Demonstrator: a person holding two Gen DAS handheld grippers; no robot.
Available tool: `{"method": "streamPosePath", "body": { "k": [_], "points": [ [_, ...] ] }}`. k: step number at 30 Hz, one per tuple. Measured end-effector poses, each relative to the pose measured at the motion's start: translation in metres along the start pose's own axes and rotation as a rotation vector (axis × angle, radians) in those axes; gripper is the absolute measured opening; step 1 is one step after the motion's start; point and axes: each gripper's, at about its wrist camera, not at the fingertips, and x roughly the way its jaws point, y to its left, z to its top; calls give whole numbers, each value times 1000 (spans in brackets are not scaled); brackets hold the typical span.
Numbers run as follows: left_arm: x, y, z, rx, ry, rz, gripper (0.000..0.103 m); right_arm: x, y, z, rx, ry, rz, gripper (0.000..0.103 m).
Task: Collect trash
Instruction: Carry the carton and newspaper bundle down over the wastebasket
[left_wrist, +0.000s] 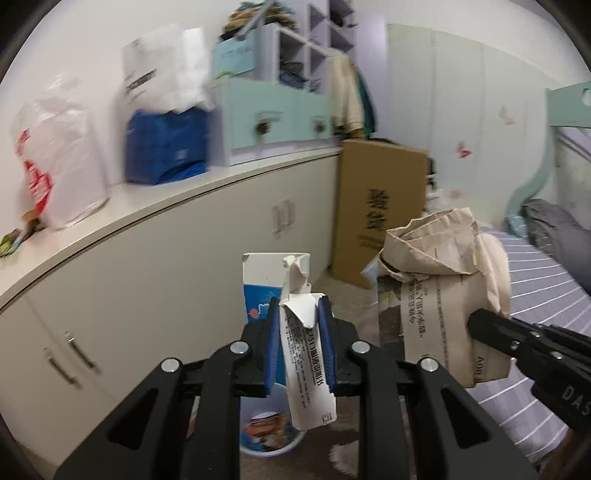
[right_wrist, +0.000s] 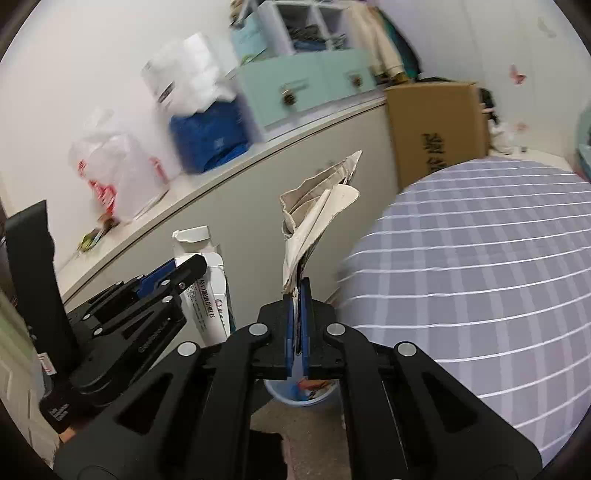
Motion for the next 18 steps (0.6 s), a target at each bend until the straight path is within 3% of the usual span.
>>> {"method": "streamPosePath", "body": {
  "k": [8,18],
  "points": [
    [29,66,-34,-89,113,97,20,64,51,-23,-64,105,52,3],
    [84,107,-74,-138,253,138,20,144,65,-56,-63,245,66,3]
  ]
}}
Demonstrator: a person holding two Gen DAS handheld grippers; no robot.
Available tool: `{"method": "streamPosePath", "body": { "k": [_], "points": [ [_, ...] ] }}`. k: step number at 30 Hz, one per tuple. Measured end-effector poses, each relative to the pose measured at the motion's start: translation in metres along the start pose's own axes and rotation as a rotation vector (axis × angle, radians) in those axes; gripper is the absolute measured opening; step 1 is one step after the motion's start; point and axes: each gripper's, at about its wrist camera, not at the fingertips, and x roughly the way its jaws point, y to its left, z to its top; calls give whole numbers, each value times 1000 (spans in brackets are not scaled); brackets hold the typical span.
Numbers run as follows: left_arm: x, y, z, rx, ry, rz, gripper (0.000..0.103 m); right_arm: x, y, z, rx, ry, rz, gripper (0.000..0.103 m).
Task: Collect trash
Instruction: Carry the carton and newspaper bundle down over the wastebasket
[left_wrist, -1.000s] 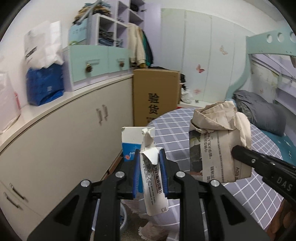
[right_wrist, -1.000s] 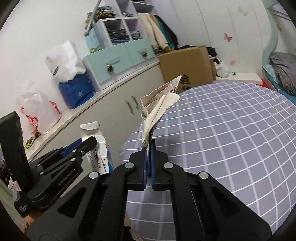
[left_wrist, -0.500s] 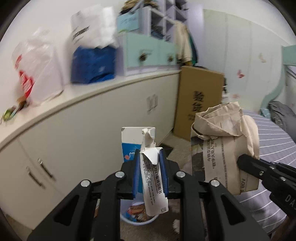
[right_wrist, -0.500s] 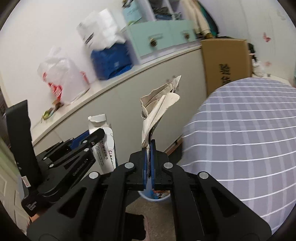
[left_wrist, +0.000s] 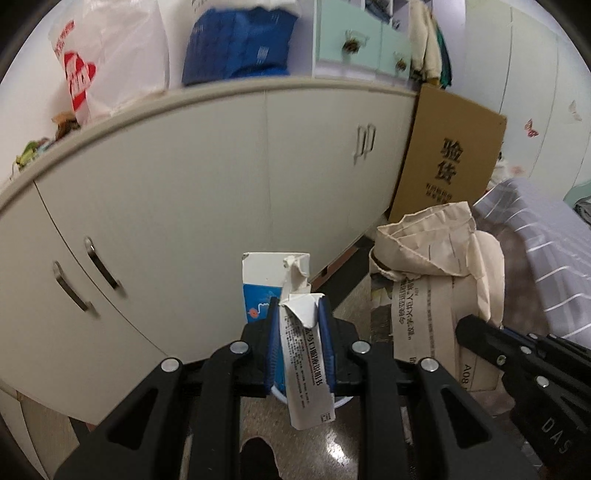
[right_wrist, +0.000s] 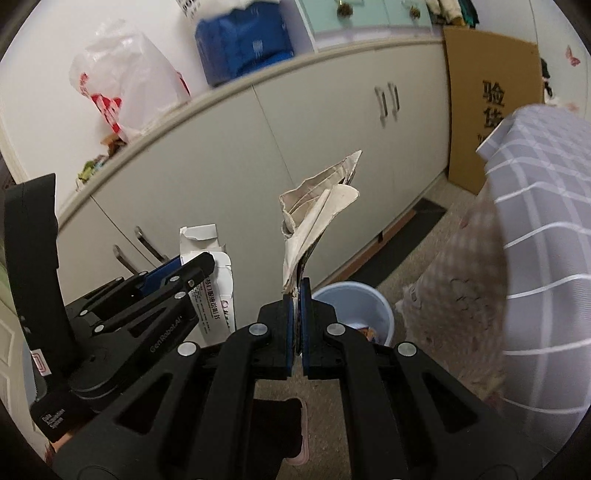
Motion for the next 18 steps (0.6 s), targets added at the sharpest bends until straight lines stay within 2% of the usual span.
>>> {"method": "streamPosePath", "body": {
  "k": [8,18],
  "points": [
    [74,-5,-10,20,143,-1,20,49,-25,-3,35,52,-46,3],
    [143,-25,2,50,232,-11,21,92,-60,2,51,71,-118,3]
  ]
}}
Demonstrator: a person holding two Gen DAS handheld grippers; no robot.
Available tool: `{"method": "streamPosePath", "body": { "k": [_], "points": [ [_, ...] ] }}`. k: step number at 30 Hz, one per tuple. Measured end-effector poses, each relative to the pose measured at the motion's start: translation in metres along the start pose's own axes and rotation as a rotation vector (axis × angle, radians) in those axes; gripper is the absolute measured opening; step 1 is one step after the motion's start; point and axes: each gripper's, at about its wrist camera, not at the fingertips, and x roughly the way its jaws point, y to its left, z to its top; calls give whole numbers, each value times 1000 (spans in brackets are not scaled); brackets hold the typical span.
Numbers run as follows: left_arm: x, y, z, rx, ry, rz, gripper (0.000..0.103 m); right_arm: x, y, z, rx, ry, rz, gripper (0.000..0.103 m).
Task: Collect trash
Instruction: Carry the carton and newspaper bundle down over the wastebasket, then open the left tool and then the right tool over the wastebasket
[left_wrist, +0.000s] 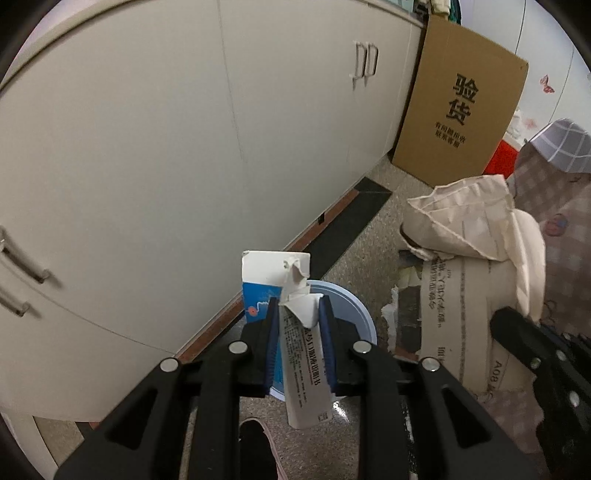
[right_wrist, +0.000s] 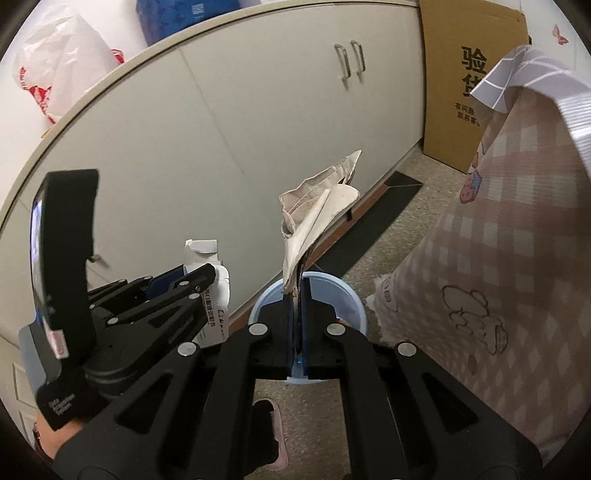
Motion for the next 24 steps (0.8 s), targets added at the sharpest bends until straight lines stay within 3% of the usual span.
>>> {"method": "streamPosePath", "body": {
  "k": [7,10,11,24],
  "points": [
    [24,-7,6,4,31,-9,27,14,-14,4,17,2,-18,3],
    [25,-7,8,-4,18,-7,60,18,-16,4,21,9,-21,3],
    [22,-5,8,-7,6,-9,63,18,-16,4,22,10,-22,3],
    [10,10,-2,-56,25,11,72,30,5,-3,3,44,2,3]
  ]
}}
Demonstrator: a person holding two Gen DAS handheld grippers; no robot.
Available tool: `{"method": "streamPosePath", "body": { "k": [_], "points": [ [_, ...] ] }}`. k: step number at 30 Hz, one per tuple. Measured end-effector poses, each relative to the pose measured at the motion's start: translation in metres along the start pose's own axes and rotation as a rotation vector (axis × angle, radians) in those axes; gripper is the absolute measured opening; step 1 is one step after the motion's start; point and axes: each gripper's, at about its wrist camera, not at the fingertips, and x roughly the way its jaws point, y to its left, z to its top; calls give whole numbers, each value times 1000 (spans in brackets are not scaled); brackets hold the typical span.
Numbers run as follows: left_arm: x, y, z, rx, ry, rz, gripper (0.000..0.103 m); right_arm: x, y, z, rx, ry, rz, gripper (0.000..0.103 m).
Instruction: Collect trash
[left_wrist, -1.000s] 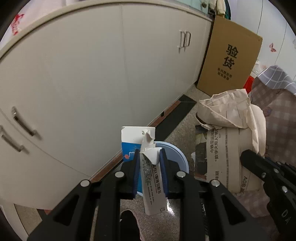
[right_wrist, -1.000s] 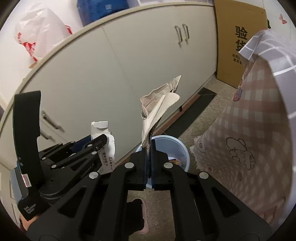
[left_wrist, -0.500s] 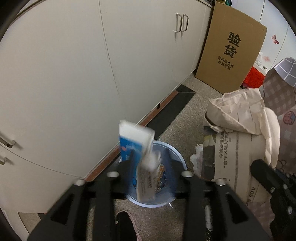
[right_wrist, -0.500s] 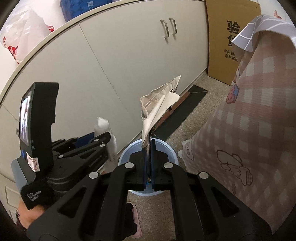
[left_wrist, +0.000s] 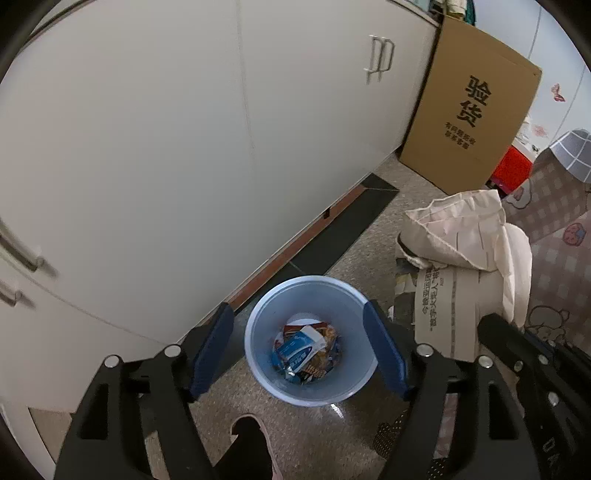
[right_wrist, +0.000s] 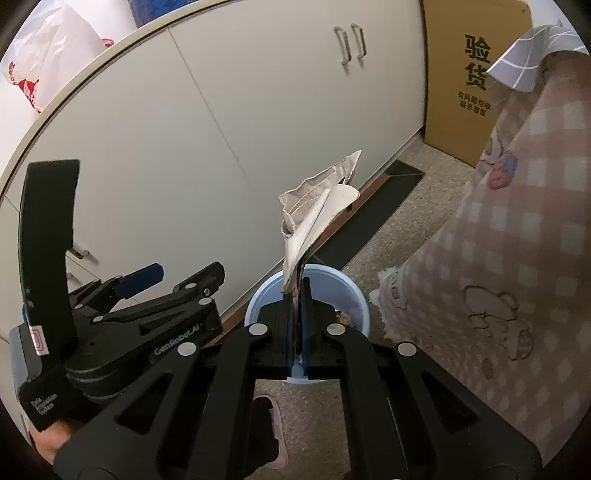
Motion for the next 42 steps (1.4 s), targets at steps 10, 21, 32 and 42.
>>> {"method": "streamPosePath", "body": {
  "k": [10,21,32,42],
  "points": [
    [15,32,-18,-70,68,27,75,24,15,-9,-23,47,5,3],
    [36,56,-29,-118,127,43,75,65,10,-9,28,93,23,6],
    [24,60,-27,-125,111,38,75,69,11,-12,6,80,-12,68],
    [-65,52,-19,-96,-54,30,75,-18,30,-10,-32,-25,-91,75]
  ]
}}
